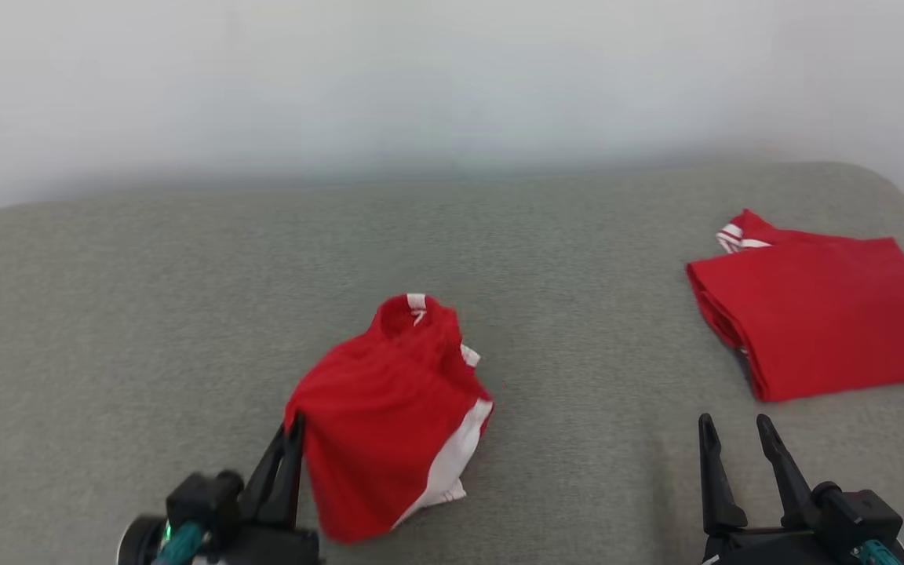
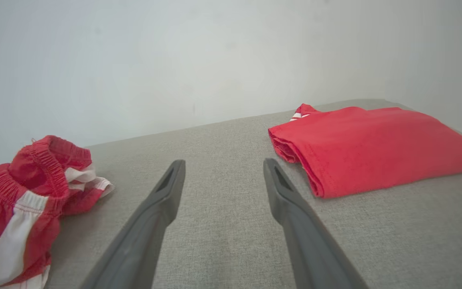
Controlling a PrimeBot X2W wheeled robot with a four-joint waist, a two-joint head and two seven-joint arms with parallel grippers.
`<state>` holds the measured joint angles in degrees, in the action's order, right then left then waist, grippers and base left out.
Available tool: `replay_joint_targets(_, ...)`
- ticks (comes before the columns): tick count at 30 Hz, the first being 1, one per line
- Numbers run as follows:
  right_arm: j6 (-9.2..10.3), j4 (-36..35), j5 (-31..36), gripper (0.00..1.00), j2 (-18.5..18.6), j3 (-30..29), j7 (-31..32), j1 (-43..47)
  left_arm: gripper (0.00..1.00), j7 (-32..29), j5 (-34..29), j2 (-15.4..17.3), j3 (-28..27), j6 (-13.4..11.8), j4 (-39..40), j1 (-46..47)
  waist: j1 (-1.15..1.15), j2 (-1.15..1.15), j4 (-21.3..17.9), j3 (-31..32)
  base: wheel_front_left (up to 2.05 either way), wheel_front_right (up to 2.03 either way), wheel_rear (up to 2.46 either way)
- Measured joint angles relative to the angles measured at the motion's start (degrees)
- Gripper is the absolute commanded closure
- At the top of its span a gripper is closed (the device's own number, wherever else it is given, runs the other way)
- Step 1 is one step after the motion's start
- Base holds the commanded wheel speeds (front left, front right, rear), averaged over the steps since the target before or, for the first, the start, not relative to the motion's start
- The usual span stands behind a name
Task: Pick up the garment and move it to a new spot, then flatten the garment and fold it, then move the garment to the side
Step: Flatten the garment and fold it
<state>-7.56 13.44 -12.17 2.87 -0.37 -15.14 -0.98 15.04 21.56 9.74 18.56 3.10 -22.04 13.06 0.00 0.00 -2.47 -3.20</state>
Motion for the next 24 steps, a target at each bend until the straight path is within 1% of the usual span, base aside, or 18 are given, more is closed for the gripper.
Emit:
replay_joint_targets(3,0.0,0.0,0.0,0.0,0.0,0.2,0.0,0.0,1.0,0.0,0.7,0.5,-1.3,-0.7,0.3,-4.4,0.0,0.0,2.1,0.0,0.0,0.0,0.0)
replay_joint_targets(4,0.0,0.0,0.0,0.0,0.0,0.2,0.0,0.0,1.0,0.0,1.5,0.4,-1.8,-0.8,0.3,-5.4,0.0,0.0,2.7,0.0,0.0,0.0,0.0)
replay_joint_targets(7,0.0,0.1,0.0,0.0,0.0,0.3,0.0,0.0,1.0,0.0,1.2,0.4,-2.2,-1.5,-1.5,-7.1,0.0,0.0,3.9,-0.1,0.0,0.0,0.0)
replay_joint_targets(8,0.0,0.1,0.0,0.0,0.0,0.4,0.0,-0.1,0.91,0.0,1.2,0.5,-2.2,-1.6,-2.5,-7.2,0.0,0.0,4.2,-0.2,0.0,0.0,0.0)
replay_joint_targets(9,0.0,0.2,0.0,0.0,0.0,0.4,0.0,-0.1,0.39,0.0,0.2,0.7,-1.8,-1.9,-3.2,-7.2,0.0,0.0,4.3,-0.3,0.0,0.0,0.0)
replay_joint_targets(10,0.0,0.2,0.0,0.0,0.0,0.4,0.0,-0.1,0.0,0.0,-0.6,0.6,-2.0,-2.1,-3.1,-7.2,0.0,0.0,4.3,-0.4,0.0,0.0,0.0)
replay_joint_targets(13,0.0,0.2,0.0,0.0,0.0,0.2,0.0,-0.1,0.0,0.0,-1.2,-0.2,-2.4,-2.1,-0.6,-6.8,0.0,0.0,4.2,-0.4,0.0,0.0,0.0)
replay_joint_targets(17,0.0,0.2,0.1,0.0,0.0,0.0,0.0,-0.1,0.0,0.0,-3.5,-0.5,-2.6,-2.0,5.8,-5.7,0.0,0.0,3.9,-0.3,0.0,0.0,0.0)
replay_joint_targets(20,0.0,0.3,0.1,0.0,0.0,0.2,0.0,-0.1,0.0,0.0,-5.3,-0.7,-0.3,-1.2,8.6,-5.4,-0.01,0.0,3.6,-0.2,0.0,0.0,0.0)
replay_joint_targets(24,0.0,0.4,-0.2,0.0,0.0,0.7,0.0,-0.1,0.0,-1.7,-7.0,-1.8,4.0,0.5,9.8,-3.4,0.0,0.0,2.8,-0.3,0.0,0.0,0.0)
